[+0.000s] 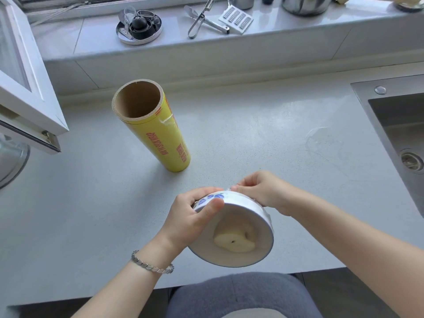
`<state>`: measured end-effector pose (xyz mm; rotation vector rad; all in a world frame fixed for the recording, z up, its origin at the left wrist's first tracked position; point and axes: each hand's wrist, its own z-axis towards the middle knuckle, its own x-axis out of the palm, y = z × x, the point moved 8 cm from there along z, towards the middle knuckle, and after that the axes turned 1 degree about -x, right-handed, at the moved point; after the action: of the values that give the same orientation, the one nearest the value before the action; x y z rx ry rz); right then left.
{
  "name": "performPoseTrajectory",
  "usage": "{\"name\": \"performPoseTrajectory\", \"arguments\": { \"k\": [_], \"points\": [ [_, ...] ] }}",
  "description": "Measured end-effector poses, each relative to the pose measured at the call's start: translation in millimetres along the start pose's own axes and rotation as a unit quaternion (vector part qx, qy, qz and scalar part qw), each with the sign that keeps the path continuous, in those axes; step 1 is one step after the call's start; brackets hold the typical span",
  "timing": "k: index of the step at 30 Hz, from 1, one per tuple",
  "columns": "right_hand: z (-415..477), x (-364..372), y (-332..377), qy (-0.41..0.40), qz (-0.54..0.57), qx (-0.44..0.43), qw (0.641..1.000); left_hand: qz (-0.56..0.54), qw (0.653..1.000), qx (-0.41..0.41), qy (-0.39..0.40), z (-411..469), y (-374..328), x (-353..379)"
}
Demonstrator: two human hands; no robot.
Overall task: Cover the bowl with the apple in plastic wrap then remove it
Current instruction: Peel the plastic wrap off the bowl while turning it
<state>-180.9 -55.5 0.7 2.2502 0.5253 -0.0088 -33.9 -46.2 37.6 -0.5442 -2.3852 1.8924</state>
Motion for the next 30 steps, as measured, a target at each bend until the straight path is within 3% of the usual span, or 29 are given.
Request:
{"name": "performPoseTrajectory", "arguments": {
  "k": [6, 10, 13, 15, 17, 21, 25, 30],
  "points": [
    [-1.8, -6.5, -16.4, -0.024, -0.004, 0.02, 0.999, -0.04, 0.999, -0.005, -0.005, 2.2, -2.1, -0.1],
    [-33.6, -44.6, 20.9, -0.151, 0.106, -0.151, 0.971, -0.048, 0.999, -0.018, -0.013, 7.8, -1.6, -5.9],
    [-62.1, -22.7, 49.0, -0.043, 0.051, -0.256, 0.964, -0.041, 0.999, -0.028, -0.012, 10.1, -0.3, -6.7],
    [-63.6, 1.7, 44.2, 0.034, -0.008, -0.242, 0.97, -0.037, 0.999, -0.018, -0.008, 10.5, -1.8, -5.1],
    [-54.6, 7.1, 35.3, 0.049, -0.021, -0.21, 0.976, -0.041, 0.999, -0.013, -0.007, 9.8, -2.8, -2.3],
    [-41.9, 9.6, 31.2, 0.069, 0.017, -0.152, 0.986, -0.034, 0.999, -0.014, -0.004, 7.2, 1.0, -0.1],
    [-40.3, 12.0, 22.7, 0.1, 0.022, -0.139, 0.985, -0.038, 0.997, -0.031, -0.052, 3.9, 9.6, -12.6],
    [-36.2, 18.5, -1.8, 0.144, 0.11, -0.062, 0.982, -0.069, 0.996, -0.017, -0.054, 6.3, 1.8, -19.7]
  ]
}}
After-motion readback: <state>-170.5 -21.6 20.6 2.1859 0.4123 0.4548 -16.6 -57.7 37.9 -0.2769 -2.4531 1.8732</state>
